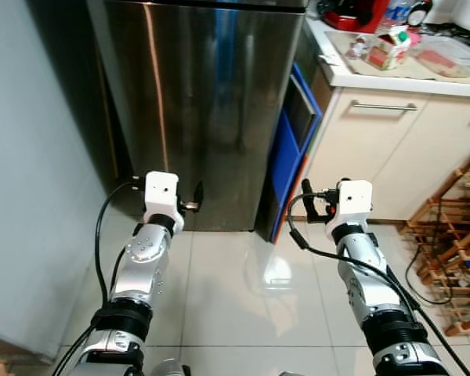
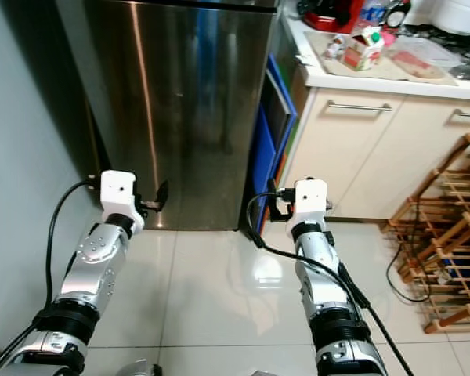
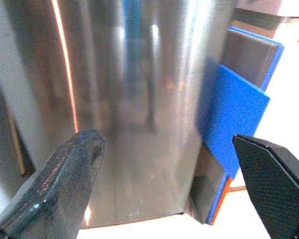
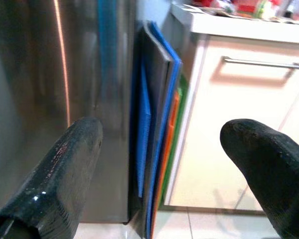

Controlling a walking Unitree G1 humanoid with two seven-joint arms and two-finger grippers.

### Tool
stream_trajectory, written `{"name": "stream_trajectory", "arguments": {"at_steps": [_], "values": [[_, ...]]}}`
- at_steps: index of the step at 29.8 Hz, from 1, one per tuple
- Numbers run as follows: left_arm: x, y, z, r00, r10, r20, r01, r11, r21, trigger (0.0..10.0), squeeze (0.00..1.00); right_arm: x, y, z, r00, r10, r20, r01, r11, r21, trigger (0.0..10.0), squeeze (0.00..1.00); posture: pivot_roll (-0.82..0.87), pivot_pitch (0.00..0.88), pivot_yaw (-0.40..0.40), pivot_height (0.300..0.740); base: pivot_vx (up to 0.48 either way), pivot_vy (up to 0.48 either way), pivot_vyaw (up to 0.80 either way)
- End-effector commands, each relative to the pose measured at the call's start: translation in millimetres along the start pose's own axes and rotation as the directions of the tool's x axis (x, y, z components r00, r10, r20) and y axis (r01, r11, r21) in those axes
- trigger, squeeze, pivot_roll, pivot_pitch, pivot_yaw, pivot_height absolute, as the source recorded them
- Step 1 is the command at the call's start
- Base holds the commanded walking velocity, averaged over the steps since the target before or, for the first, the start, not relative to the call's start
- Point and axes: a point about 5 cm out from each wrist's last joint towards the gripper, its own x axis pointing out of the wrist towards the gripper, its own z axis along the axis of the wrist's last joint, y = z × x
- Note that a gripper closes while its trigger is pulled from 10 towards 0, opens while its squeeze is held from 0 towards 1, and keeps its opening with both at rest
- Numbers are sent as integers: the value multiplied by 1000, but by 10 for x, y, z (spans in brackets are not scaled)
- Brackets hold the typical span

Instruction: Restocking fridge

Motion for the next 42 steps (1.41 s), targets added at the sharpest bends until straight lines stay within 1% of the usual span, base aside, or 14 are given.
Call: {"name": "stream_trajectory", "arguments": {"at_steps": [1, 8, 20, 24, 29, 35, 37, 40, 42], "values": [[14, -69, -2, 1000, -20, -1, 20, 1000, -6, 10000, 0, 16, -60, 4, 1000, -17, -12, 17, 1000, 1, 10000, 0, -2, 7, -39, 740, 0, -472, 0], [16, -77, -4, 1000, -21, -3, 21, 1000, -14, 10000, 0, 26, -72, 13, 1000, -21, -11, 21, 1000, 0, 10000, 0, -5, 7, -37, 740, 0, -472, 0], [21, -79, 5, 1000, -24, 0, 24, 1000, -13, 10000, 0, 14, -43, 1, 1000, -14, -14, 14, 1000, 2, 10000, 0, -5, 9, -34, 740, 0, -463, 0], [21, -75, 8, 1000, -24, 2, 24, 1000, -15, 10000, 0, 14, -100, 12, 999, -33, -10, 33, 999, 2, 10000, 0, -2, 9, -36, 740, 0, -455, 0], [26, -81, 11, 1000, -27, 2, 27, 1000, -13, 10000, 0, 14, -101, 9, 999, -32, -13, 32, 999, 0, 10000, 0, -7, 9, -34, 740, 0, -453, 0], [37, -64, 40, 1000, -6, 23, 7, 1000, -14, 10000, 0, 21, -80, 2, 1000, -27, -17, 27, 1000, 2, 10000, 0, -4, 4, -34, 740, 41, -437, 0], [36, -54, 23, 1000, 3, 14, -3, 999, -45, 10000, 0, 22, -76, 2, 1000, -25, -18, 25, 1000, 2, 10000, 0, -4, 4, -34, 740, 0, 0, 0], [40, -60, 20, 1000, -15, 4, 15, 1000, -27, 10000, 0, 26, -73, 1, 1000, -22, -19, 23, 1000, 2, 10000, 0, -2, 0, -34, 740, 0, 0, 0], [40, -78, 23, 999, -34, 8, 35, 998, -58, 10000, 0, 29, -70, 2, 1000, -21, -19, 21, 1000, 2, 10000, 0, -1, 0, -32, 740, 0, 0, 0]]}}
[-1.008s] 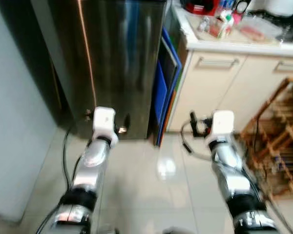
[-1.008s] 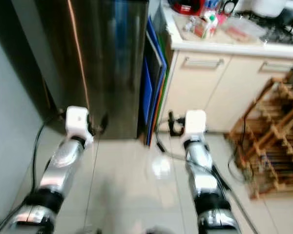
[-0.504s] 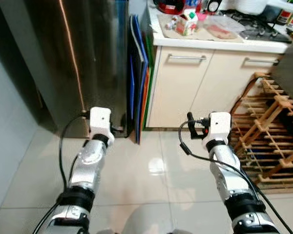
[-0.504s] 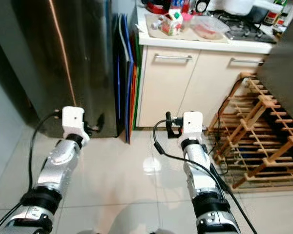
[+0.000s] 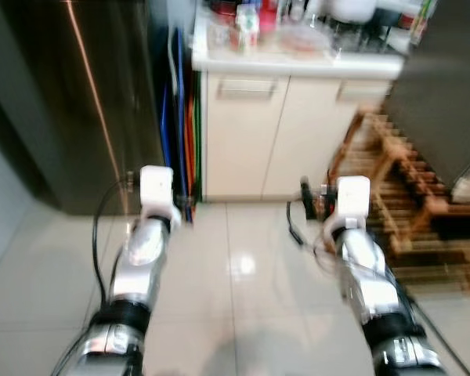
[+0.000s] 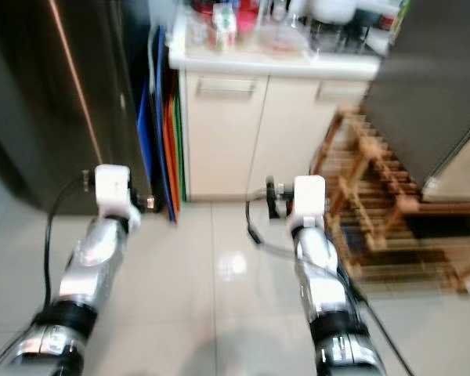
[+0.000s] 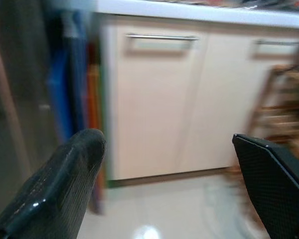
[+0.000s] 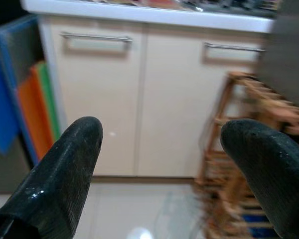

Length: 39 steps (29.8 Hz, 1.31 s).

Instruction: Restocking fridge

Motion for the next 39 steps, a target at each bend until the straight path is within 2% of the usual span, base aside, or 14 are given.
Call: {"name": "stream_trajectory", "arguments": {"at_steps": [1, 4, 23, 25, 39], "values": [[14, 12, 27, 1000, -21, 3, 21, 1000, 0, 10000, 0, 32, 21, 37, 1000, 0, 9, -1, 1000, 14, 10000, 0, 0, 0, -32, 740, 375, 0, 0], [20, 9, 29, 1000, -20, 0, 20, 1000, 21, 10000, 0, 37, 28, 38, 1000, 2, 8, -2, 1000, 14, 10000, 0, 1, 0, -32, 740, 460, 0, 0], [31, 0, 33, 1000, -23, 2, 22, 999, 30, 10000, 0, 48, 37, 42, 1000, 0, 14, -1, 1000, 12, 10000, 0, -2, 0, -24, 740, 461, 0, 0], [32, -24, 29, 999, -37, 3, 37, 998, 57, 10000, 0, 48, 36, 39, 1000, 0, 13, 0, 1000, 11, 10000, 0, -3, 0, -23, 740, 461, 0, 0], [37, -23, 24, 1000, -31, 3, 31, 999, 43, 10000, 0, 41, 53, 26, 1000, 2, 11, -3, 1000, 16, 10000, 0, -2, 0, -18, 740, 464, 0, 0]]}}
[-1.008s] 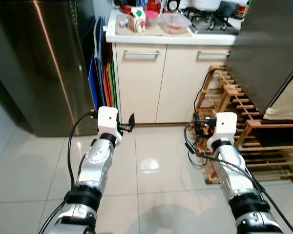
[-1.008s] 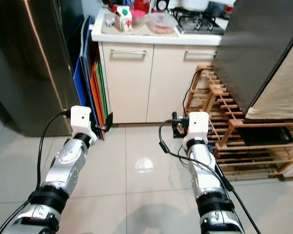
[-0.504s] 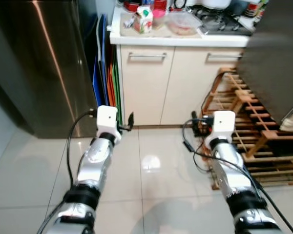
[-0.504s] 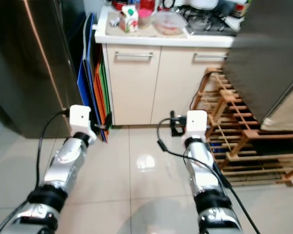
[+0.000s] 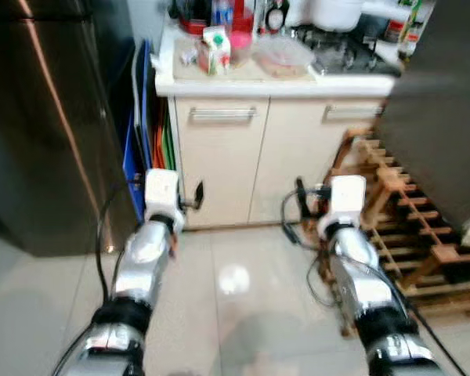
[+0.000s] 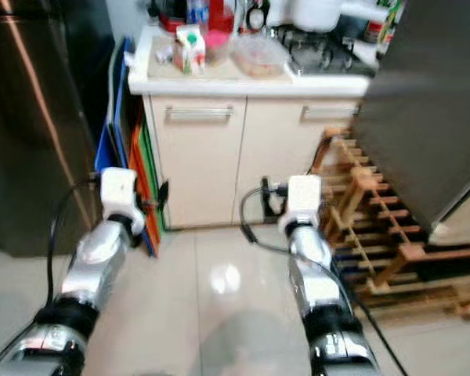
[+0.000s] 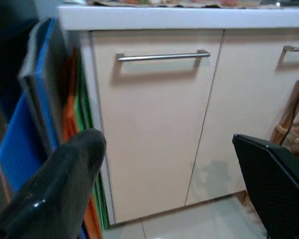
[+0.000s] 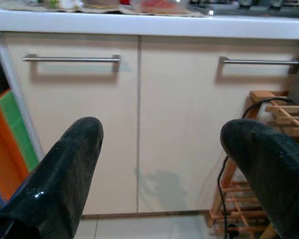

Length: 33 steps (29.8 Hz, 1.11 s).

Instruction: Restocking fridge

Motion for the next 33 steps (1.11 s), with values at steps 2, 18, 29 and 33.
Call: {"name": "stream_trajectory", "arguments": {"at_steps": [2, 18, 29, 33], "values": [[32, -113, 35, 999, -32, 14, 32, 999, 0, 10000, 0, -12, -124, 2, 999, -33, 4, 33, 999, -12, 10000, 0, -2, 0, -18, 740, 463, 0, 0], [36, -120, 39, 999, -35, 17, 35, 999, 0, 10000, 0, -14, -149, 1, 999, -43, 2, 43, 999, -13, 10000, 0, -4, 0, -20, 740, 465, 0, 0], [41, -113, 43, 999, -34, 19, 34, 999, -1, 10000, 0, -5, -119, -2, 999, -35, 0, 35, 999, -12, 10000, 0, 0, 0, -21, 740, 465, 0, 0], [44, -113, 44, 999, -35, 19, 35, 999, 1, 10000, 0, -2, -119, -3, 999, -34, 0, 34, 999, -12, 10000, 0, 1, 0, -21, 740, 465, 0, 0]]}}
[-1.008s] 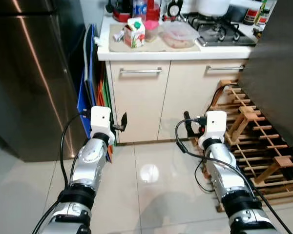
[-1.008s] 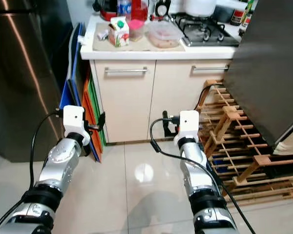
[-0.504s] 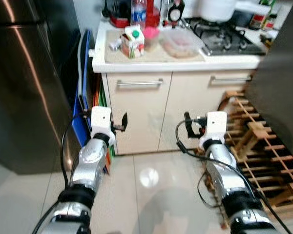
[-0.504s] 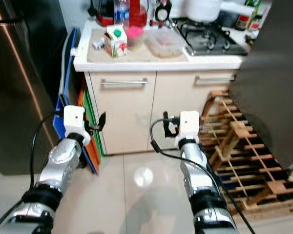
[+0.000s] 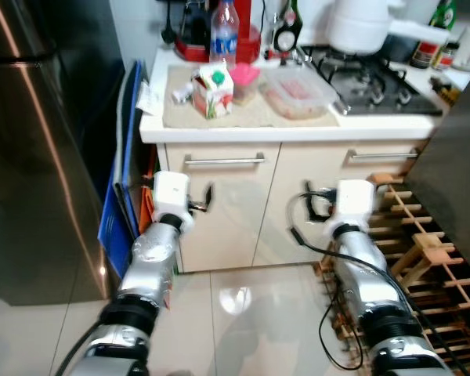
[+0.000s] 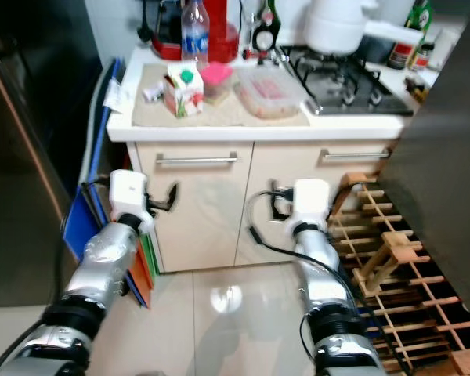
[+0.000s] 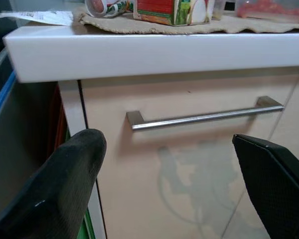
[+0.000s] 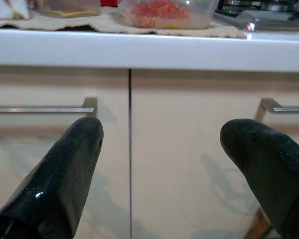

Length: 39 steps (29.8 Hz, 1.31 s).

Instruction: Restocking fridge

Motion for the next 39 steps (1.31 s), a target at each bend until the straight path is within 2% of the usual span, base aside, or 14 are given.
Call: {"name": "stream_trajectory", "arguments": {"at_steps": [1, 8, 12, 16, 21, 26, 30, 33, 39], "values": [[39, -110, 36, 999, -30, 11, 30, 1000, -2, 10000, 0, -3, -120, 6, 1000, -29, 4, 29, 1000, -9, 10000, 0, 2, 0, -21, 740, 465, 0, 0], [47, -89, 50, 1000, -20, 14, 20, 1000, 11, 10000, 0, 4, -114, 37, 1000, -26, 17, 26, 1000, -8, 10000, 0, 4, 0, -20, 740, 460, 0, 0], [52, -84, 143, 999, -20, 50, 19, 1000, 9, 10000, 0, -46, -111, 114, 998, -23, 50, 23, 1000, 4, 10000, 0, 7, 0, -22, 740, 0, 0, 0], [69, -126, 255, 996, -38, 81, 38, 999, 4, 10000, 0, -191, -41, -2, 998, 60, 24, -60, 998, -13, 10000, 0, 2, 0, -18, 740, 0, 0, 0], [92, -212, 392, 991, -71, 112, 70, 997, 11, 10000, 0, -316, -11, -139, 998, 68, -18, -68, 998, -11, 10000, 0, -1, 0, -12, 740, 0, 0, 0], [117, -260, 528, 986, -90, 140, 89, 996, 17, 10000, 0, -324, 33, -109, 998, 67, -16, -67, 998, 5, 10000, 0, 1, 0, -2, 740, 0, 0, 0], [90, -235, 478, 989, -91, 116, 89, 996, 28, 10000, 0, -312, 30, -96, 998, 65, -15, -65, 998, 8, 10000, 0, 3, 0, 5, 740, 0, 0, 0], [61, -207, 416, 994, -75, 85, 75, 997, 3, 10000, 0, -298, 22, -75, 998, 58, -11, -58, 998, 9, 10000, 0, 3, 0, 5, 740, 0, 0, 0], [16, -272, 334, 993, -100, 59, 100, 995, 3, 10000, 0, -272, 14, -36, 998, 55, -2, -55, 998, 6, 10000, 0, 2, 0, 3, 740, 0, 0, 0]]}}
